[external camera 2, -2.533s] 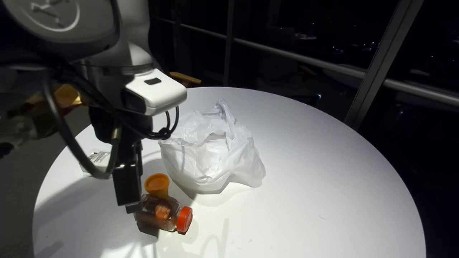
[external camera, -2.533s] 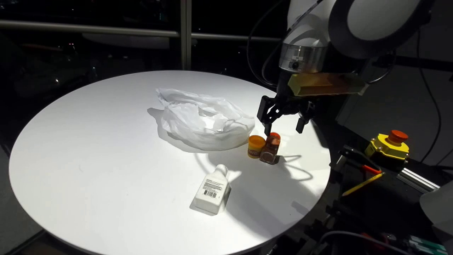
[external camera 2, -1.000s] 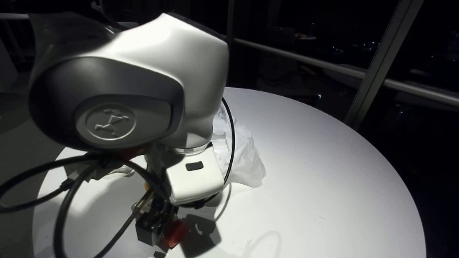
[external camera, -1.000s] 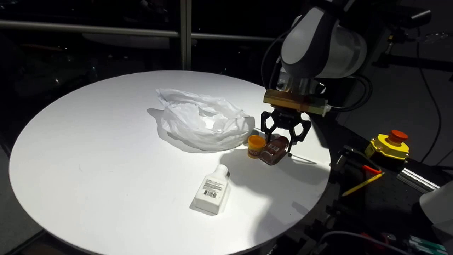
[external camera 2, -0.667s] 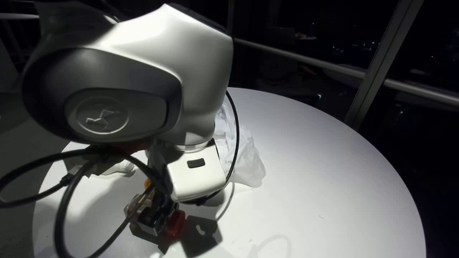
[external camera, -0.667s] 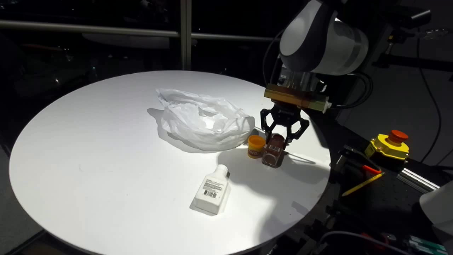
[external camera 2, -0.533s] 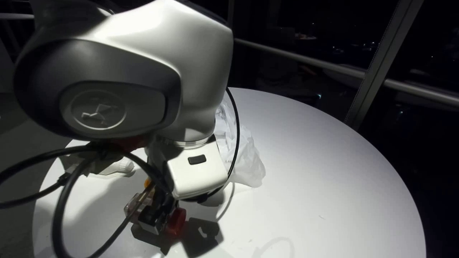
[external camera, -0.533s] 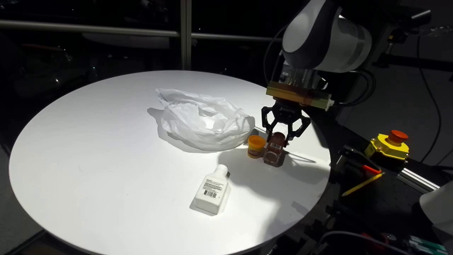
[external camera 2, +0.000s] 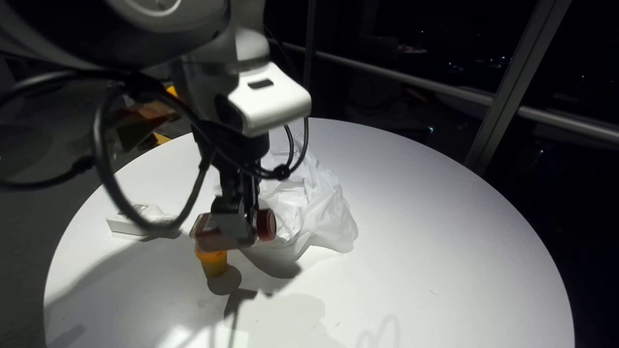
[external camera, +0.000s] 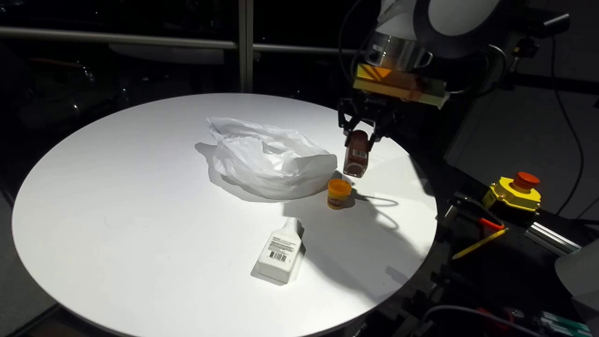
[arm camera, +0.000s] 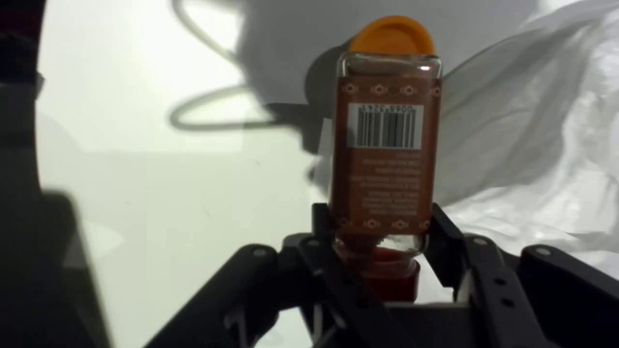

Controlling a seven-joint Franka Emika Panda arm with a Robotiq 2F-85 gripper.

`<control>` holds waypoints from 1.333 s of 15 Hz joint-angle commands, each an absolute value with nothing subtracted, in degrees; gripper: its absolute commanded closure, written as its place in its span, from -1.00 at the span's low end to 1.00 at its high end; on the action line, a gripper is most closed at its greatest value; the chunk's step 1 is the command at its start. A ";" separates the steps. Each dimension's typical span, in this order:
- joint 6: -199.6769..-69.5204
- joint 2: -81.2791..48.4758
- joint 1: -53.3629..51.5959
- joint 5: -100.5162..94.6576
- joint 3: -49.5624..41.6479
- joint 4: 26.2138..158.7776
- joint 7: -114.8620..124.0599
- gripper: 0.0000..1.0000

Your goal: Put the bottles in the white plastic bag

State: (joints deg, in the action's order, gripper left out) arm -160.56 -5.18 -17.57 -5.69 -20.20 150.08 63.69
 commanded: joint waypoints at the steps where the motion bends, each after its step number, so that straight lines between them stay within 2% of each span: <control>1: -159.70 -5.03 -25.12 -21.96 -22.44 141.81 78.62 0.51; 4: -159.25 -10.29 -29.20 -34.33 -21.29 131.24 91.21 0.51; 10: -154.87 -23.63 -34.43 -37.80 -21.44 114.98 96.95 0.51; 11: -152.69 -25.01 -30.41 -39.82 -17.11 113.22 97.47 0.51; 14: -144.40 -26.91 -25.94 -36.67 -12.21 111.50 89.90 0.51; 20: -135.55 -28.13 -20.11 -38.59 -9.03 109.35 85.74 0.51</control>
State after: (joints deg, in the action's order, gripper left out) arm -139.12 -27.39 -22.49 -37.28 -10.73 112.08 87.65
